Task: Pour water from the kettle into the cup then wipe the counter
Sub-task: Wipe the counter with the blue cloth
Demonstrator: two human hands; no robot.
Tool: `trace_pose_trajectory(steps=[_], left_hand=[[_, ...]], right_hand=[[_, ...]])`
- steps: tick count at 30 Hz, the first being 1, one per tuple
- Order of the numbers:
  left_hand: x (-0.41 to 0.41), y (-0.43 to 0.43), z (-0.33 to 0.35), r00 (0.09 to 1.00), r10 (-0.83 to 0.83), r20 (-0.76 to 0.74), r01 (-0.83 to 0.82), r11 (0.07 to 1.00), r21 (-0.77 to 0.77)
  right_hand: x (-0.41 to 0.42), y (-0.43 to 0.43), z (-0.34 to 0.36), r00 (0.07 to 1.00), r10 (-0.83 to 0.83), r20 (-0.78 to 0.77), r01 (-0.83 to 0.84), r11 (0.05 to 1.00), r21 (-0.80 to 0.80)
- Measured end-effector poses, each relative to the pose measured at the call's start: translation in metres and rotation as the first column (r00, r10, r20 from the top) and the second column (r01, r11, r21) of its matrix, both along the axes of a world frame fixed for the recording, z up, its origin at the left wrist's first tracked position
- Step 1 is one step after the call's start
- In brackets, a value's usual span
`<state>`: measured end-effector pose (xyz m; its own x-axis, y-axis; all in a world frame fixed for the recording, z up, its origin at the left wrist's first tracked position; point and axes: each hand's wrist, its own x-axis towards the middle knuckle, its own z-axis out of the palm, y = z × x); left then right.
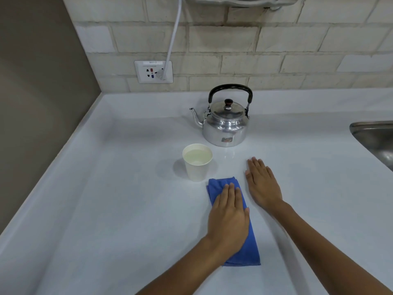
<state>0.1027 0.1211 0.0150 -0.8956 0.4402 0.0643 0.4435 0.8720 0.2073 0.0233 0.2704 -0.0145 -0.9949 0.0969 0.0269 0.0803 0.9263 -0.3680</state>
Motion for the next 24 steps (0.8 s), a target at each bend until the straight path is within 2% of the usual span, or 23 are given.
trace_pose_trajectory(steps=[1,4,9,14,19,24], left_hand=[[0.0,0.004,-0.003,0.999,0.019,0.029,-0.018,0.999,-0.03],[0.001,0.008,-0.007,0.998,0.063,-0.008,-0.063,0.996,-0.067],[0.007,-0.008,-0.011,0.999,0.045,-0.025,-0.046,0.999,-0.02],[0.014,-0.062,-0.02,1.0,-0.016,-0.004,0.016,1.0,0.026],[-0.001,-0.137,-0.024,0.993,0.089,-0.072,-0.083,0.993,0.085],[-0.05,-0.132,-0.028,0.957,0.289,0.025,-0.289,0.943,0.166]], right_hand=[[0.0,0.0,-0.002,1.0,0.002,-0.004,-0.002,1.0,0.031],[0.0,0.0,-0.005,1.0,0.001,-0.01,-0.001,0.998,0.061],[0.001,0.0,-0.008,1.0,0.008,-0.025,-0.006,0.996,0.087],[0.0,0.002,-0.011,0.999,0.007,-0.036,-0.004,0.995,0.098],[-0.002,0.001,-0.012,0.999,0.0,-0.045,0.004,0.994,0.107],[-0.003,-0.002,-0.013,0.998,-0.008,-0.064,0.016,0.992,0.123]])
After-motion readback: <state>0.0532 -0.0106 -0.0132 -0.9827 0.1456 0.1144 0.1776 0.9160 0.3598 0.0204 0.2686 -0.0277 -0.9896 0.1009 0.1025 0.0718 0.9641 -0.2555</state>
